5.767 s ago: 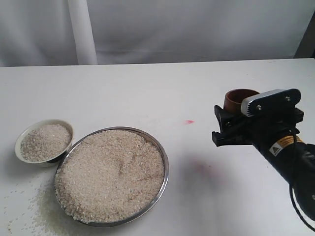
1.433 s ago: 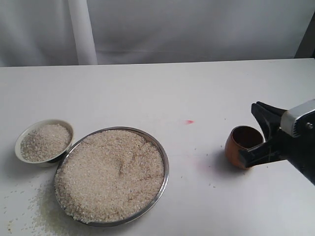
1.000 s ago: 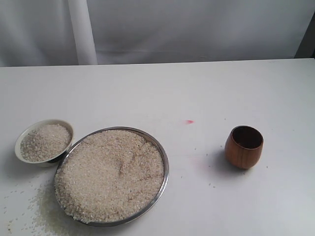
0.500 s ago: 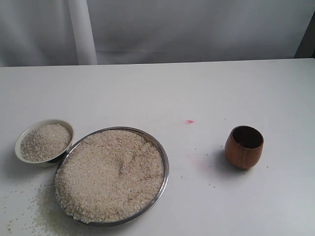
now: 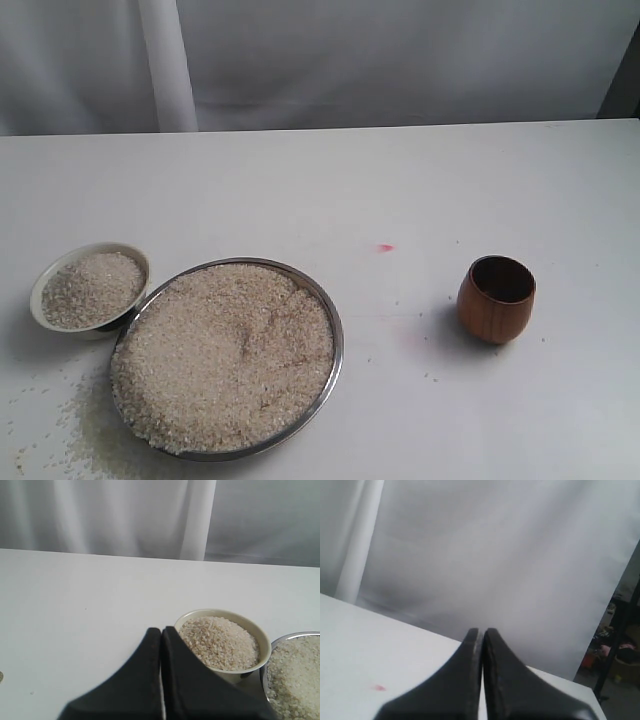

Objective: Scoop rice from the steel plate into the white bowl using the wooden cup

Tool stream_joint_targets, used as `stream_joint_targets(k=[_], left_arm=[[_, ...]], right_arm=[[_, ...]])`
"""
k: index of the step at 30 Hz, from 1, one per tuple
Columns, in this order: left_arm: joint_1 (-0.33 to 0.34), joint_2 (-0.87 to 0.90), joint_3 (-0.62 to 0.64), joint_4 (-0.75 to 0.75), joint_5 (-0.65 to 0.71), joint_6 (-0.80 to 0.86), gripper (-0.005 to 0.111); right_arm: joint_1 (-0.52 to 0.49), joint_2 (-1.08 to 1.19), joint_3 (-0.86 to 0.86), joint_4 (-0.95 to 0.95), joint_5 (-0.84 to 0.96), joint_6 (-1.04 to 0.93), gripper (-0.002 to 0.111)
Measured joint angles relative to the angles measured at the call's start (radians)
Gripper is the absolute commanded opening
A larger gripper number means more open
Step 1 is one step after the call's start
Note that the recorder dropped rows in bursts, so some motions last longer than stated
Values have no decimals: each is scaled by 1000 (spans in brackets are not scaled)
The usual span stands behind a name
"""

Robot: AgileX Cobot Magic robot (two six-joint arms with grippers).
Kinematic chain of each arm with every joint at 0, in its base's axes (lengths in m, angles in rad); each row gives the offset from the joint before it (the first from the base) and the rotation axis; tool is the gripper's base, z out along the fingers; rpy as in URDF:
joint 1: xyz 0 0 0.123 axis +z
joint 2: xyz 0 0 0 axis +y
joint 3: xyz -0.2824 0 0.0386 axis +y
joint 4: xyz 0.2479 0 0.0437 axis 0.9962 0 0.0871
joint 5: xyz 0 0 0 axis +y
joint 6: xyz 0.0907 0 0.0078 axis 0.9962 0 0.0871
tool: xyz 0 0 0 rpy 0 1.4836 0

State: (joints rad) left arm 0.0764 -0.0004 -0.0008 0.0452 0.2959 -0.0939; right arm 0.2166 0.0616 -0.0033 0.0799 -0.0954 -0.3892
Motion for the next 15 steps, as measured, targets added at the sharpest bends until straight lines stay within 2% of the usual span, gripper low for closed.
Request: stream_joint_targets(k=[15], left_arm=[[0, 0, 0, 0, 0, 0, 0]], right_arm=[[0, -59, 0, 0, 132, 0, 0]])
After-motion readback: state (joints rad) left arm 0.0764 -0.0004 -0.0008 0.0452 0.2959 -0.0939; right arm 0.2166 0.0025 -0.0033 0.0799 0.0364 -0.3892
